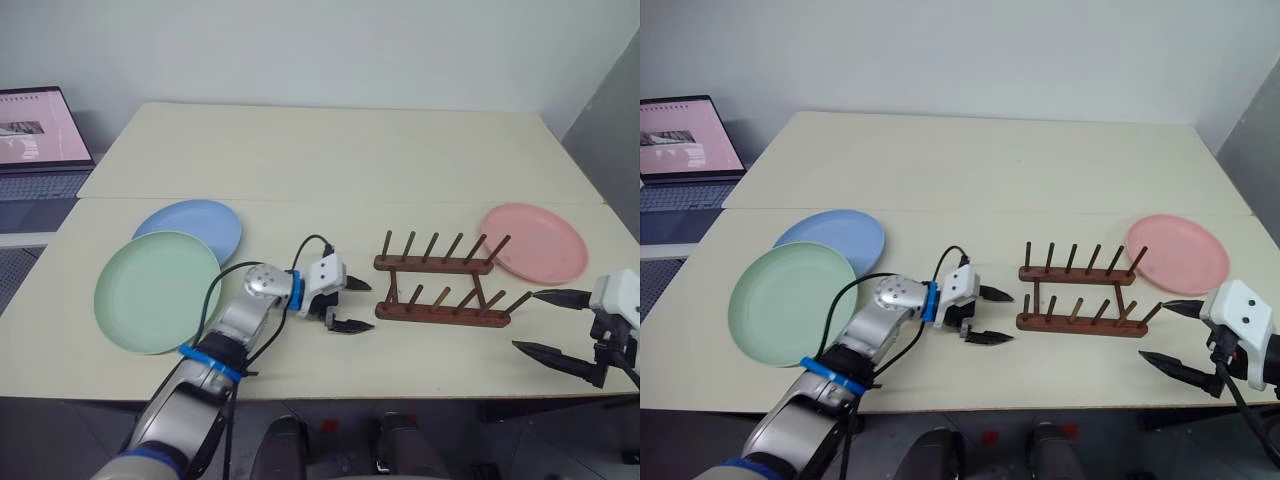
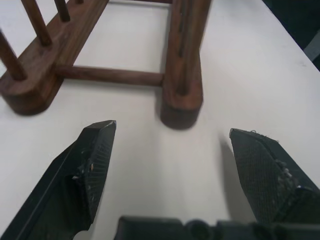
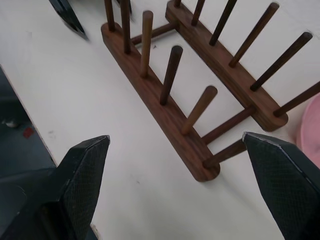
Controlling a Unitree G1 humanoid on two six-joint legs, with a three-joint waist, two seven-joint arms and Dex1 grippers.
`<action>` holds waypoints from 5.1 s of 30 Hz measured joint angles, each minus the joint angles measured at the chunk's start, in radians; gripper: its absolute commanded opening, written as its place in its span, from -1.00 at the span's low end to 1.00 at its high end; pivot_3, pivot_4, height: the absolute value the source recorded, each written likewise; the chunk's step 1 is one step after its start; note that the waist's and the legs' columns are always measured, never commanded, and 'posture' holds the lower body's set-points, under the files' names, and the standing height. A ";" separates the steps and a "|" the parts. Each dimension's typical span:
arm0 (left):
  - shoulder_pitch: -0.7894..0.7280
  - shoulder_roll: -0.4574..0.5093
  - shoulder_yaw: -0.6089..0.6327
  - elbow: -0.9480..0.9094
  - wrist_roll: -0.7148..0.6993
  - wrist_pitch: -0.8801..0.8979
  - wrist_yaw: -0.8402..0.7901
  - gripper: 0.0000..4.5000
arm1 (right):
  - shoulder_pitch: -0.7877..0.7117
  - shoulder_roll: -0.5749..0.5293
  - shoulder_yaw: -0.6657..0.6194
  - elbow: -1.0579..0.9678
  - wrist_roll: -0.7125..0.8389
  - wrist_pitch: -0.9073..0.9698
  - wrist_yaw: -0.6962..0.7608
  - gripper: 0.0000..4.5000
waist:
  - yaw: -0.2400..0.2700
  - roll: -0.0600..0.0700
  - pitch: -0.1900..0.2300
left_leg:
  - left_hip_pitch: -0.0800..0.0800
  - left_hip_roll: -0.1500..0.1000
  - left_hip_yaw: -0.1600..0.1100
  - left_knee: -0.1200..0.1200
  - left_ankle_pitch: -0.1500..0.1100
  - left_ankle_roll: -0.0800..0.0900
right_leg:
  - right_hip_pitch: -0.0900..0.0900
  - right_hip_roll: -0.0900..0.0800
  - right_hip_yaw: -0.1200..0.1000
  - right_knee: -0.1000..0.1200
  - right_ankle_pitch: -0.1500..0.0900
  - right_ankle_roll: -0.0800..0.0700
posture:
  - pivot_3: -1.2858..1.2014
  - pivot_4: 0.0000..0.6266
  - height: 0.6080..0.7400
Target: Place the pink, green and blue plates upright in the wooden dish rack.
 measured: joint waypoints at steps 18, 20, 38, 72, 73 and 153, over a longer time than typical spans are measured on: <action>0.126 0.000 -0.150 -0.375 0.021 0.248 0.096 -1.00 | -0.160 -0.099 0.369 0.239 -0.267 -0.128 -0.039 -0.99 | 0.003 0.000 0.000 | 0.001 -0.003 0.000 0.002 0.000 0.000 | 0.001 -0.003 0.002 0.000 0.000 0.000 | 0.03 -0.52 0.89; 0.105 -0.054 -0.155 -0.285 0.065 0.215 0.166 -1.00 | -0.198 -0.079 0.420 0.282 -0.295 -0.151 -0.051 -0.99 | 0.002 0.000 0.000 | 0.000 -0.002 0.000 0.001 0.000 0.000 | 0.000 -0.001 0.002 0.000 0.000 0.000 | 0.03 -0.52 0.89; -0.026 -0.167 -0.120 -0.004 0.171 0.072 0.441 -1.00 | -0.504 0.087 0.604 0.532 -0.437 -0.261 -0.175 -0.99 | -0.004 0.000 0.000 | 0.005 -0.001 0.003 0.001 0.000 0.001 | 0.002 0.001 0.004 0.002 0.002 0.000 | 0.03 -0.52 0.89; -0.015 -0.185 -0.101 -0.011 0.178 0.058 0.418 -1.00 | -0.581 0.131 0.640 0.486 -0.418 -0.178 -0.181 -0.99 | 0.001 0.000 -0.001 | -0.001 0.000 0.003 0.001 0.000 0.001 | -0.002 0.002 0.003 0.001 0.005 0.004 | 0.03 -0.52 0.89; -0.015 -0.185 -0.101 -0.011 0.179 0.058 0.418 -1.00 | -0.581 0.133 0.640 0.489 -0.418 -0.181 -0.183 -0.99 | 0.001 0.000 -0.001 | -0.001 0.000 0.003 0.001 0.000 0.001 | -0.002 0.002 0.003 0.001 0.005 0.004 | 0.03 -0.52 0.89; -0.094 0.169 0.156 -0.636 -0.376 0.421 0.101 0.99 | -0.824 0.334 -0.247 0.096 0.822 0.840 -0.641 -0.99 | 0.001 0.002 0.000 | -0.008 0.001 0.002 0.002 0.001 0.001 | -0.010 0.003 0.004 0.004 0.005 0.003 | 0.03 -0.52 0.89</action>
